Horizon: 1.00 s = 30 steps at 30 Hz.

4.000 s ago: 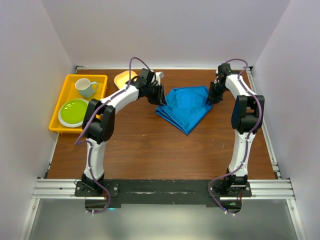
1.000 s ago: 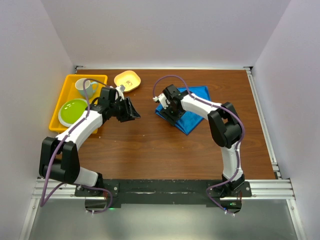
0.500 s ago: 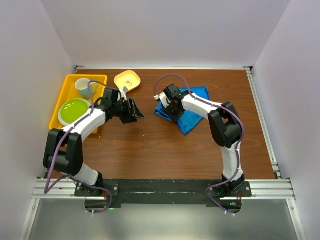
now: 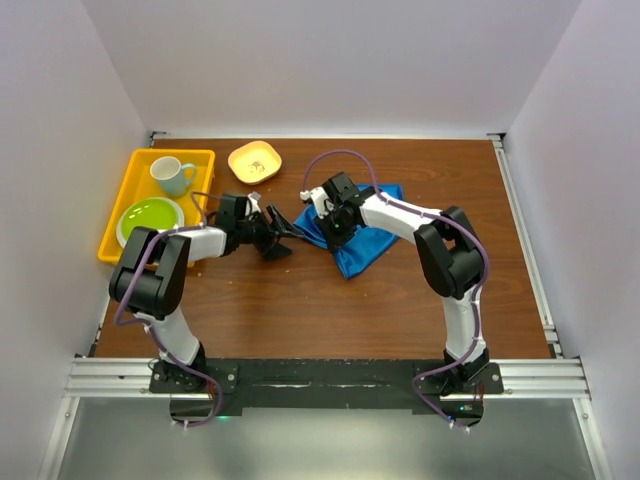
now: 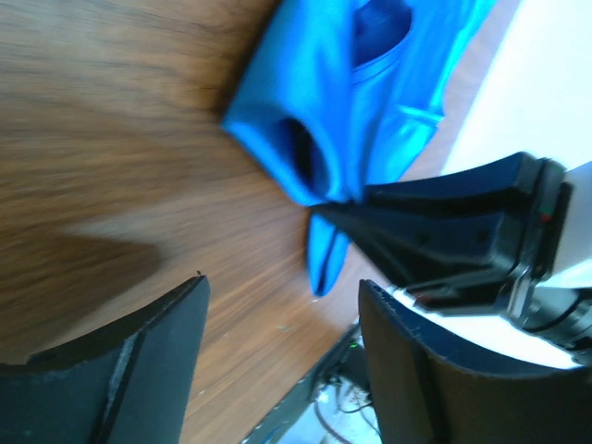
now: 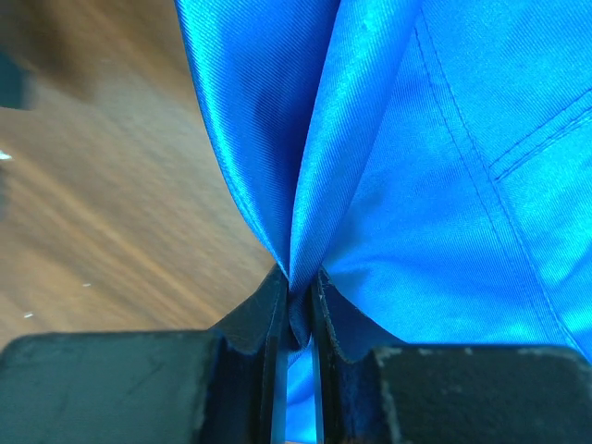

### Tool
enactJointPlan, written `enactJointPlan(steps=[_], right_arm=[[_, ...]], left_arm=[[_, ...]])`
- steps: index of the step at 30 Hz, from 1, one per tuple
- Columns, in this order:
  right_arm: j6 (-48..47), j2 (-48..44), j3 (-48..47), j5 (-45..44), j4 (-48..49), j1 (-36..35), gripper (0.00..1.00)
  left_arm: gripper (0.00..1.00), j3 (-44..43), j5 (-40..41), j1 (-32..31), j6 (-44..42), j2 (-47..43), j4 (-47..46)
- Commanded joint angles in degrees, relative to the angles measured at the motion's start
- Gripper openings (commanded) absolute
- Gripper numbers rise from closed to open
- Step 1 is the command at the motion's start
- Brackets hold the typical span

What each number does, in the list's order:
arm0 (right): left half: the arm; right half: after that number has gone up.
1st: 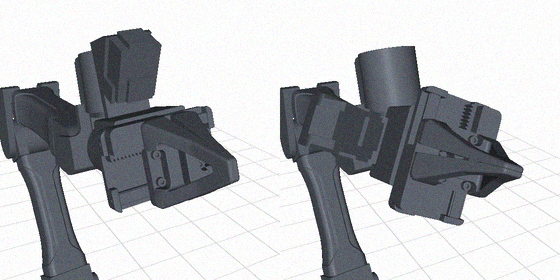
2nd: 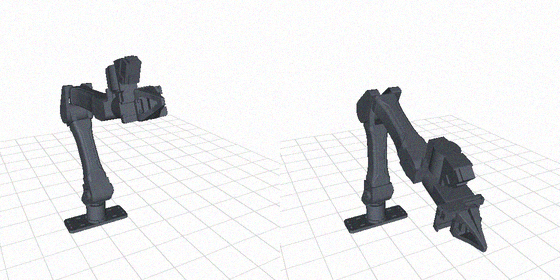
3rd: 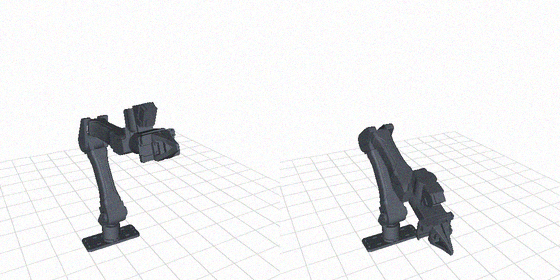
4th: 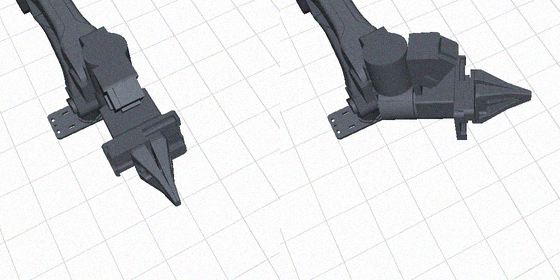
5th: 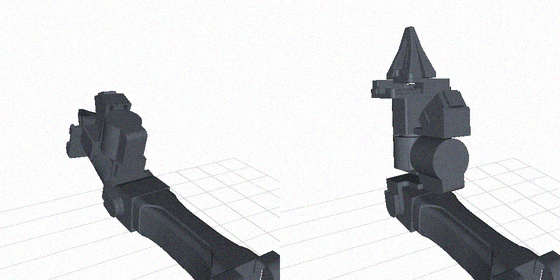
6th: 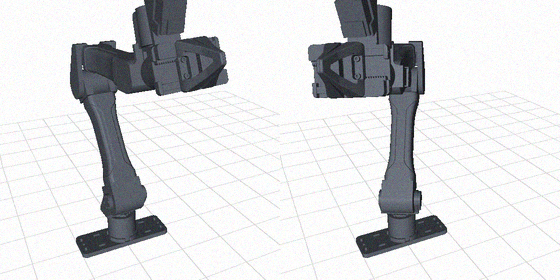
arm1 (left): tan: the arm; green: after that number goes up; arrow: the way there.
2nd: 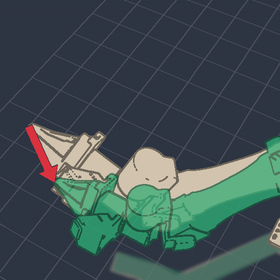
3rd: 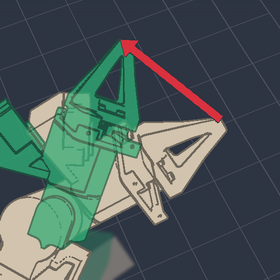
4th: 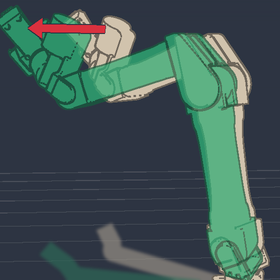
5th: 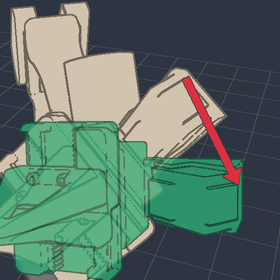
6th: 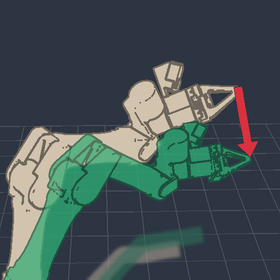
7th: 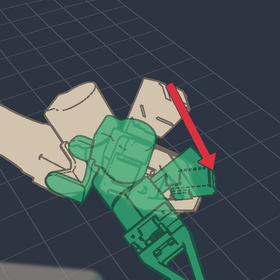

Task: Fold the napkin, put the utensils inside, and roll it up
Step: Roll the napkin with the utensil

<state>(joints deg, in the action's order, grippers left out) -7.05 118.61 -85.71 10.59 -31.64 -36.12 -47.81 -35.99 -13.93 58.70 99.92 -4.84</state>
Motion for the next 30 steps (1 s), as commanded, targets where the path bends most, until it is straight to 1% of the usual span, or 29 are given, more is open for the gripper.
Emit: enactJointPlan(steps=[1,4,6,10,11,16,20,23,25,28,30], right_arm=[[1.16,2.42,3.71,7.33,-2.82,-1.15,0.0],[0.98,1.98,4.15,8.91,-2.2,-1.23,0.0],[0.81,1.89,4.41,9.27,-1.85,-1.15,0.0],[0.9,0.93,5.9,9.63,-0.97,-1.23,0.0],[0.9,0.66,6.17,9.8,-0.62,-1.15,0.0],[1.16,-0.48,7.66,9.89,0.79,-1.23,0.0],[1.6,-1.36,9.07,10.15,2.72,-1.15,0.0],[1.69,-2.24,10.04,10.24,3.86,-1.23,0.0],[1.42,-2.24,10.3,10.24,3.95,-1.23,0.0],[0.81,-1.98,9.95,10.42,3.6,-1.15,0.0],[0.46,-1.63,9.6,10.59,3.43,-1.23,0.0]], left_arm=[[0.75,1.41,-0.76,-2.23,9.24,1.41,-11.94],[0.77,1.58,1.27,-3.9,10.91,3.08,-13.52],[0.84,2.2,2.41,-4.87,12.93,3.7,-16.25],[0.85,2.37,3.99,-5.93,15.39,5.46,-17.22],[0.85,2.29,5.13,-6.1,16.18,5.55,-15.04],[0.81,2.02,7.95,-6.81,19.34,5.29,-10.55],[0.74,0.97,9.0,-7.25,20.93,5.99,-6.5],[0.7,2.02,9.97,-7.16,22.42,4.77,-5.27],[0.7,1.76,11.45,-7.16,21.3,4.23,-3.61],[0.73,-0.79,13.83,-7.16,17.87,5.28,-0.01],[0.72,-1.75,15.15,-7.16,16.19,6.25,0.79]])
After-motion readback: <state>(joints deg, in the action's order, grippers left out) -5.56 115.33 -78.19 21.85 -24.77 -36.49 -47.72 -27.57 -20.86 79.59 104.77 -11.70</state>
